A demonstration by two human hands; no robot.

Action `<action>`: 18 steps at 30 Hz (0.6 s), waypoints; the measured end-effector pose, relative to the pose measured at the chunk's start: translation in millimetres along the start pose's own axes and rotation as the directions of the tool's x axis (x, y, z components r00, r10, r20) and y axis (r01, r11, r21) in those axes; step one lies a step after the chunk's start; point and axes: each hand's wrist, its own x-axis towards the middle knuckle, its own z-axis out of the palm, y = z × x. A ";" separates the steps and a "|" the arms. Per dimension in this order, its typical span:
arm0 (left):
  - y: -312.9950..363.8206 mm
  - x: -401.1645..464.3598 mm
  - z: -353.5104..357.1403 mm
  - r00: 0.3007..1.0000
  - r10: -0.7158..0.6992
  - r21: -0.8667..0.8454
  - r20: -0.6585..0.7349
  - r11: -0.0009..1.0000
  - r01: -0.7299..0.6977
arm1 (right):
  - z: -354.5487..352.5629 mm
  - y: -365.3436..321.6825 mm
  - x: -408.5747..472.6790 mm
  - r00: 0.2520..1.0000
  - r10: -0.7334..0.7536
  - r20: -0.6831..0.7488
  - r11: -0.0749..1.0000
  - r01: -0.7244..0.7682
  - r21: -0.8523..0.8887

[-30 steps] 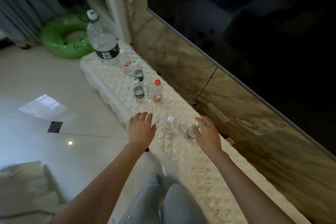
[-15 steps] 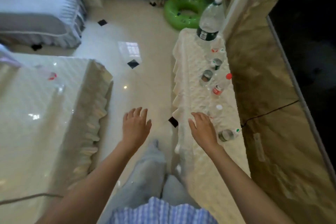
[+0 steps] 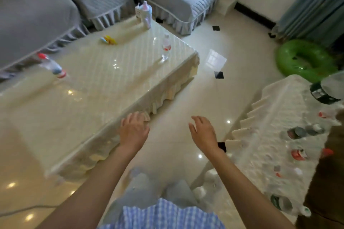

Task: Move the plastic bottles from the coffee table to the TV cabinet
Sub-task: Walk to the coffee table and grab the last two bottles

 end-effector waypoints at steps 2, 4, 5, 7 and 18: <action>-29.3 -2.3 -13.2 0.994 -0.086 -0.031 -0.068 0.996 0.084 | 9.1 -33.9 17.1 0.997 -0.081 0.019 0.997 0.081 -0.010; -57.1 -3.5 -27.7 0.981 -0.176 -0.055 -0.085 0.984 0.172 | 19.1 -66.9 32.9 0.989 -0.141 0.041 0.990 0.142 -0.019; -73.4 -3.2 -32.3 0.974 -0.208 -0.058 -0.087 0.977 0.204 | 24.8 -83.3 40.5 0.984 -0.171 0.050 0.985 0.172 -0.027; -107.1 -2.7 -40.7 0.965 -0.249 -0.058 -0.083 0.968 0.245 | 37.2 -116.8 54.3 0.973 -0.224 0.063 0.973 0.227 -0.037; -258.1 29.1 -72.0 0.913 -0.399 -0.053 -0.092 0.917 0.395 | 101.9 -252.6 136.1 0.922 -0.352 0.159 0.930 0.363 -0.046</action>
